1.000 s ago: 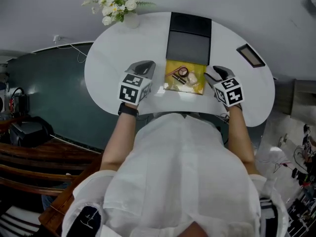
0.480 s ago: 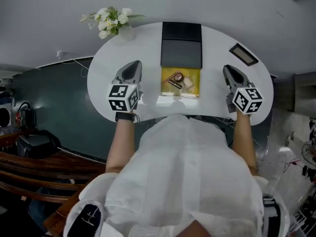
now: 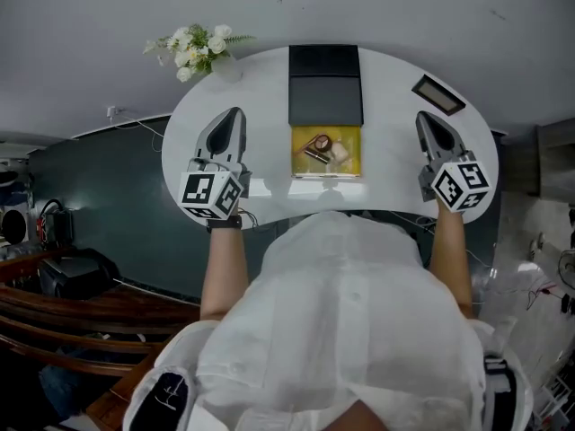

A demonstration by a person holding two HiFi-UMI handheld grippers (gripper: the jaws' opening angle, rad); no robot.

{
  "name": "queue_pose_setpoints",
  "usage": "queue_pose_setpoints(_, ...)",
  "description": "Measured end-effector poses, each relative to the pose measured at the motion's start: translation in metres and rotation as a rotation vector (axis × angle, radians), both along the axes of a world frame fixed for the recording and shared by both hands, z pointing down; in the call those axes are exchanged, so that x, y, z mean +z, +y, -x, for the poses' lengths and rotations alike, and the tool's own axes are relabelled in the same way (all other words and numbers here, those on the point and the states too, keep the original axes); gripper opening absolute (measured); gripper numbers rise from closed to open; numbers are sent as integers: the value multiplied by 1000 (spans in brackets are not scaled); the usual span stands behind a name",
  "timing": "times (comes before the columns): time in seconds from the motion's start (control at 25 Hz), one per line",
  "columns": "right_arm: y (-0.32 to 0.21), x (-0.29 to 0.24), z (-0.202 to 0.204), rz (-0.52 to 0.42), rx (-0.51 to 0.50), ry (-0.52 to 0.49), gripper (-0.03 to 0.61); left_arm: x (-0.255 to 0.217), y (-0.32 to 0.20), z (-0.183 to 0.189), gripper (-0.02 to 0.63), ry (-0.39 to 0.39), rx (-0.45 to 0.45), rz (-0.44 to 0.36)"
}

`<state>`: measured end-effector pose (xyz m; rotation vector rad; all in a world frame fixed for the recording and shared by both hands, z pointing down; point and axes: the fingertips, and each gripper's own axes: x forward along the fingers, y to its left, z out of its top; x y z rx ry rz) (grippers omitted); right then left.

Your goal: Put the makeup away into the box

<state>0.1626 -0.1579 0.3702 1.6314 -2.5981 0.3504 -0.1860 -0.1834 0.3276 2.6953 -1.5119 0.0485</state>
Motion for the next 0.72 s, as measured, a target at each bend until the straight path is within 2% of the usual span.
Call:
queue_pose_setpoints(0.24, 7, 4, 5, 7, -21, 43, 11, 1, 9, -3, 21, 33, 30, -11)
queue_pose_setpoints(0.56, 9, -2, 3, -2, -18, 44, 11, -4, 8, 0, 21, 100, 32, -2)
queue_pose_setpoints(0.72, 6, -12, -1, -28, -9, 47, 11, -11, 4, -2, 21, 108, 44, -12)
